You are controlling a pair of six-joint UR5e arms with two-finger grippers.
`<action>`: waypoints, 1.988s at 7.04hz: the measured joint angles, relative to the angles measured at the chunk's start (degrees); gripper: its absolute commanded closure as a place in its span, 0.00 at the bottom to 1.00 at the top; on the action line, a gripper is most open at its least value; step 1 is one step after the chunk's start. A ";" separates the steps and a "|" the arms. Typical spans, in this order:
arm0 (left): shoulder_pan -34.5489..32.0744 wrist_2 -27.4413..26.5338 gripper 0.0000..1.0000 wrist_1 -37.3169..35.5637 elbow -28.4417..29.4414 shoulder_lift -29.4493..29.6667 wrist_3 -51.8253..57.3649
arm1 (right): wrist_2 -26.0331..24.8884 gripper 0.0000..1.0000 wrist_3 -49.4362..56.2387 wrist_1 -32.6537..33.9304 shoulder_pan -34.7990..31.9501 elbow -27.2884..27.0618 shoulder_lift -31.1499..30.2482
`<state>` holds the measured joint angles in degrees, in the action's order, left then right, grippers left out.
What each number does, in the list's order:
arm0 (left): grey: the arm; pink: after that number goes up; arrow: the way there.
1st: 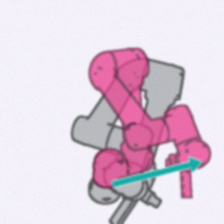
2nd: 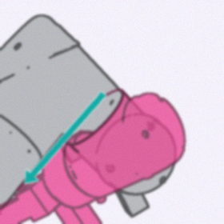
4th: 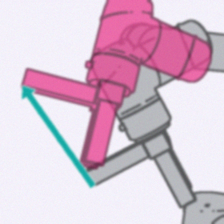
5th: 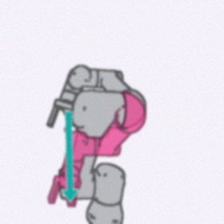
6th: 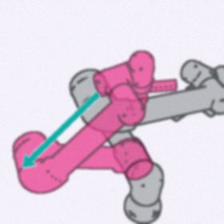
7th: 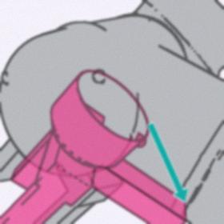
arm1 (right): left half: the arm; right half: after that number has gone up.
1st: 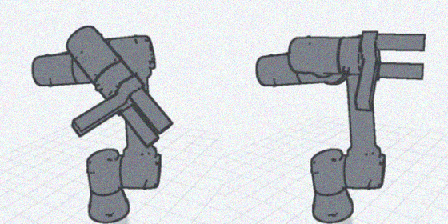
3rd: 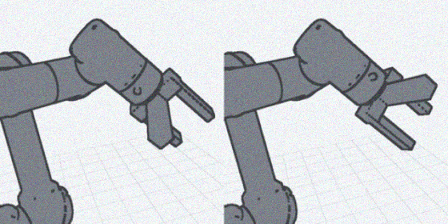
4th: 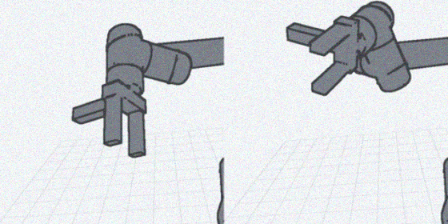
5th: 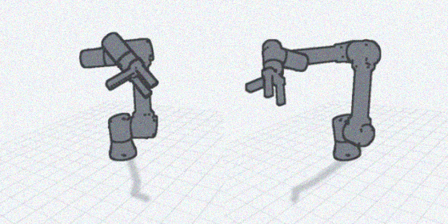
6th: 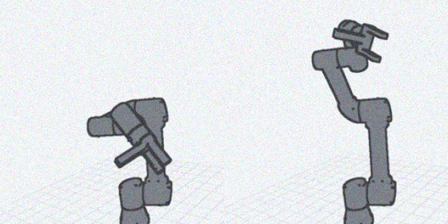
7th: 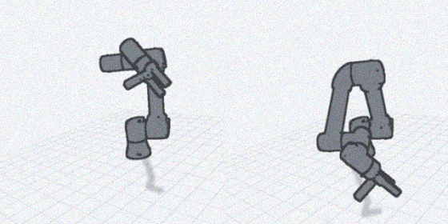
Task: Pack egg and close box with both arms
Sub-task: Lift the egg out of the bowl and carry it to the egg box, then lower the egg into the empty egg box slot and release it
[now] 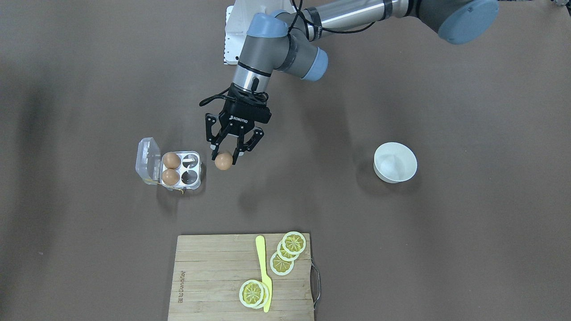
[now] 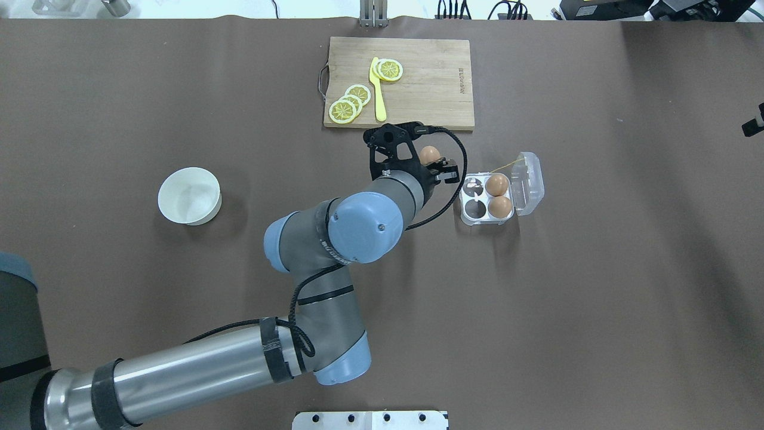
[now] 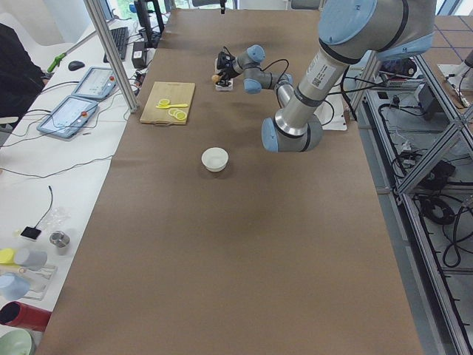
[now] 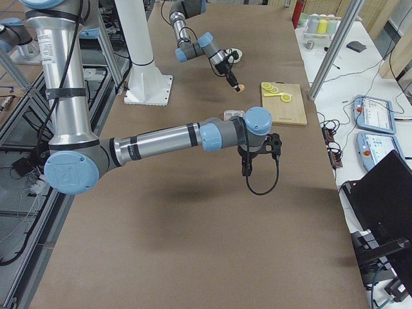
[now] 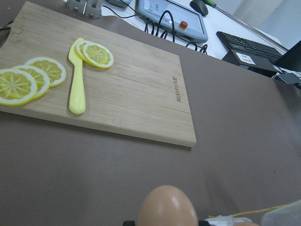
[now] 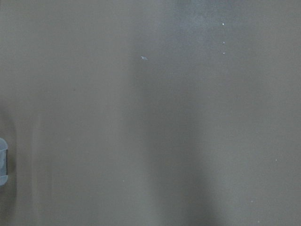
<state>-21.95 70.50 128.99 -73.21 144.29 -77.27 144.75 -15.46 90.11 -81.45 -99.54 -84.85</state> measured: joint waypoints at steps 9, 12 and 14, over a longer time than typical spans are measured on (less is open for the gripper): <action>4.35 -8.24 1.00 3.13 17.46 11.17 0.02 | 4.89 0.00 -1.38 -0.01 0.66 -0.95 0.62; 5.82 -8.28 1.00 3.13 17.99 11.25 0.02 | 5.13 0.00 -1.50 0.02 0.67 -1.05 0.65; 6.16 -8.28 1.00 3.17 17.91 11.23 -0.04 | 5.07 0.00 -1.50 0.06 0.67 -1.02 0.77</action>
<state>-15.79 62.23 132.16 -55.30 155.53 -77.31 149.82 -16.96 90.17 -80.77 -100.56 -84.08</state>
